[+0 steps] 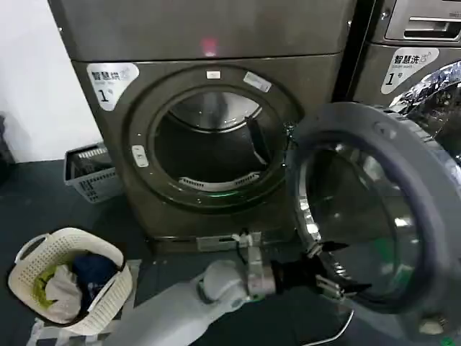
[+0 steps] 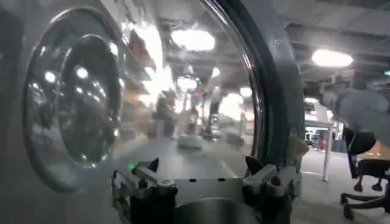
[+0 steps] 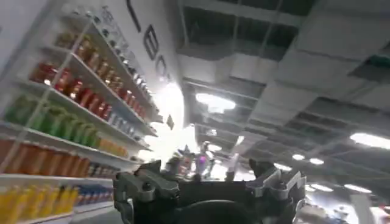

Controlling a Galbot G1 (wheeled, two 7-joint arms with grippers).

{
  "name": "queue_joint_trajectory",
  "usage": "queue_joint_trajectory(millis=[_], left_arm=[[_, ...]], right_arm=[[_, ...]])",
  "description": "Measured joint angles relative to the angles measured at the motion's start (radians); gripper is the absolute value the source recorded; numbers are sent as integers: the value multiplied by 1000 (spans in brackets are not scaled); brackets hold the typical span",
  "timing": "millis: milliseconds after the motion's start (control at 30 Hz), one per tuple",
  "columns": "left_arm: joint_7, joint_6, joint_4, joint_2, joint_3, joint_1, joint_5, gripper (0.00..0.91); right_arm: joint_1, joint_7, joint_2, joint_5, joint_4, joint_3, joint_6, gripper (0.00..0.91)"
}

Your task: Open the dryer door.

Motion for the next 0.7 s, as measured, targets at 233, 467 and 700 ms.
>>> queue_joint_trajectory(millis=[233, 467, 700], left_arm=[[-13, 2, 61, -60, 27, -58, -21, 907], [-29, -5, 115, -122, 68, -118, -14, 907], [-66, -36, 185, -196, 105, -167, 10, 907]], right_arm=[[-12, -8, -9, -5, 16, 50, -19, 907], [-25, -6, -17, -12, 19, 112, -34, 907], [-38, -11, -15, -11, 22, 141, -25, 907]])
